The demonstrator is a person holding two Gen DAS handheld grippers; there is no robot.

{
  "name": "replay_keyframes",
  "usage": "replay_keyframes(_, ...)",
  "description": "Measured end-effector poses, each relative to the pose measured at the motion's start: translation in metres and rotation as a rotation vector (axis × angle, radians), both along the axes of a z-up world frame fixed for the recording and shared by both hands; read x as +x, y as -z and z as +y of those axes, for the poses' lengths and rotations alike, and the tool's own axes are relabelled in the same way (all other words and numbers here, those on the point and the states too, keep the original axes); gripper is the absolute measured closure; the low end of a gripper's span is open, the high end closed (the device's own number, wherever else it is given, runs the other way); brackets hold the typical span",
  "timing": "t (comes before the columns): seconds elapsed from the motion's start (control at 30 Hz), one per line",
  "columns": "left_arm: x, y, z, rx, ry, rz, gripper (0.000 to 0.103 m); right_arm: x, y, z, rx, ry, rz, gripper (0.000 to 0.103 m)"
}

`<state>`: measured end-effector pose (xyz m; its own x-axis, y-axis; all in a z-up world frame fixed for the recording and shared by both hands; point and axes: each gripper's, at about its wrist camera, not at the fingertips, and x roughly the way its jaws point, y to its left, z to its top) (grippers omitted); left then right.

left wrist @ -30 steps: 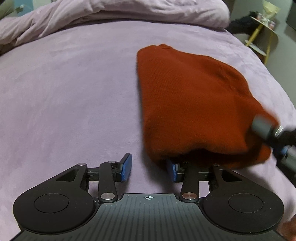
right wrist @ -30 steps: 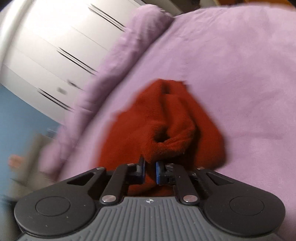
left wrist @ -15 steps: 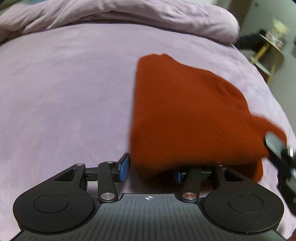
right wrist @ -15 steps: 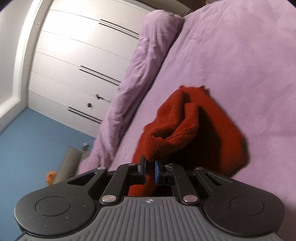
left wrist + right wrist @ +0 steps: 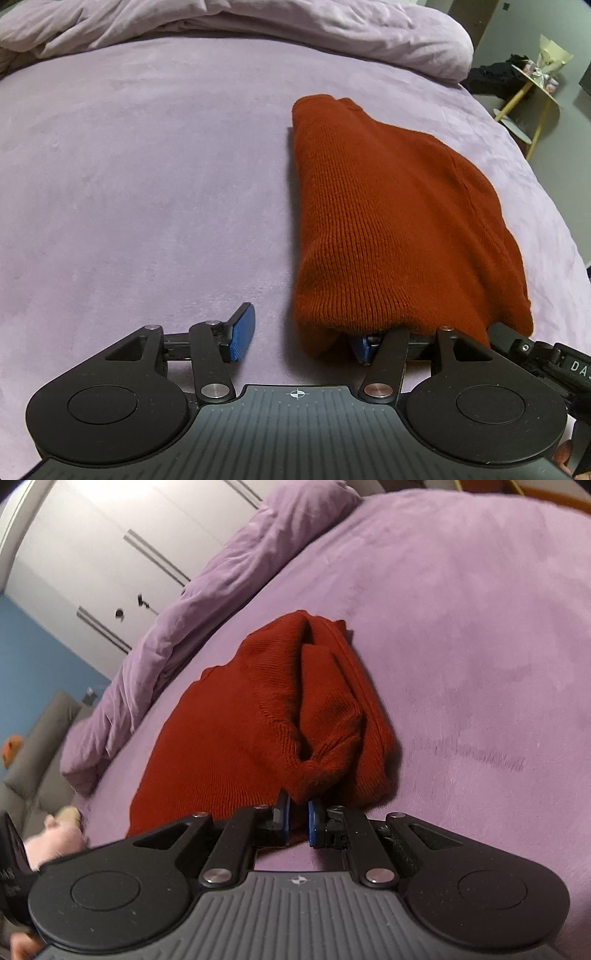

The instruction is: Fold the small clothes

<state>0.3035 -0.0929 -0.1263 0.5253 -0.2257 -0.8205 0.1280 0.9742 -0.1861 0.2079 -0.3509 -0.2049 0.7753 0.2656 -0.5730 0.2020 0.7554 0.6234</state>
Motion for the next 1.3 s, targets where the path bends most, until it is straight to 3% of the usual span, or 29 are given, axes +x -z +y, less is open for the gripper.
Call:
replay_keyframes(0.2, 0.002, -0.002, -0.002, 0.012, 0.004, 0.006, 0.044, -0.002, -0.017, 0.018, -0.179, -0.029, -0.006, 0.095)
replay_keyframes(0.3, 0.001, -0.002, 0.0, 0.013, 0.008, 0.006, 0.043, -0.007, -0.023, 0.019, -0.196, -0.027, -0.028, 0.095)
replay_keyframes(0.5, 0.0, -0.002, 0.0, 0.034, 0.032, 0.016, 0.042, 0.001, -0.015, 0.016, -0.234, -0.037, 0.012, 0.097)
replay_keyframes(0.6, -0.005, -0.007, 0.01, 0.038, 0.051, 0.033, 0.043, -0.009, -0.023, 0.01, -0.224, -0.082, 0.004, 0.09)
replay_keyframes(0.67, -0.013, -0.015, 0.021, 0.089, 0.062, 0.012, 0.046, -0.022, -0.031, 0.004, -0.279, -0.062, 0.02, 0.078)
replay_keyframes(0.77, -0.021, -0.027, 0.041, 0.165, 0.024, -0.049, 0.046, -0.034, -0.045, -0.004, -0.364, -0.017, 0.001, 0.078)
replay_keyframes(0.93, -0.005, -0.047, 0.043, 0.023, -0.036, -0.078, 0.046, 0.0, -0.071, 0.023, -0.377, -0.096, -0.104, 0.078)
replay_keyframes(1.0, 0.004, -0.051, 0.026, 0.016, -0.021, -0.092, 0.046, 0.028, -0.072, 0.045, -0.432, -0.17, -0.134, 0.079)
replay_keyframes(1.1, 0.018, -0.048, -0.001, 0.061, 0.0, -0.114, 0.048, 0.069, -0.059, 0.068, -0.574, -0.22, -0.09, 0.082)
replay_keyframes(1.17, 0.024, -0.045, -0.012, 0.086, 0.003, -0.149, 0.048, 0.086, -0.047, 0.07, -0.648, -0.214, -0.049, 0.094)
replay_keyframes(1.23, 0.03, -0.037, -0.018, 0.089, 0.026, -0.158, 0.048, 0.09, -0.037, 0.057, -0.661, -0.179, -0.045, 0.103)
replay_keyframes(1.3, 0.033, -0.029, -0.019, 0.062, 0.053, -0.152, 0.047, 0.084, -0.031, 0.043, -0.661, -0.137, -0.055, 0.103)
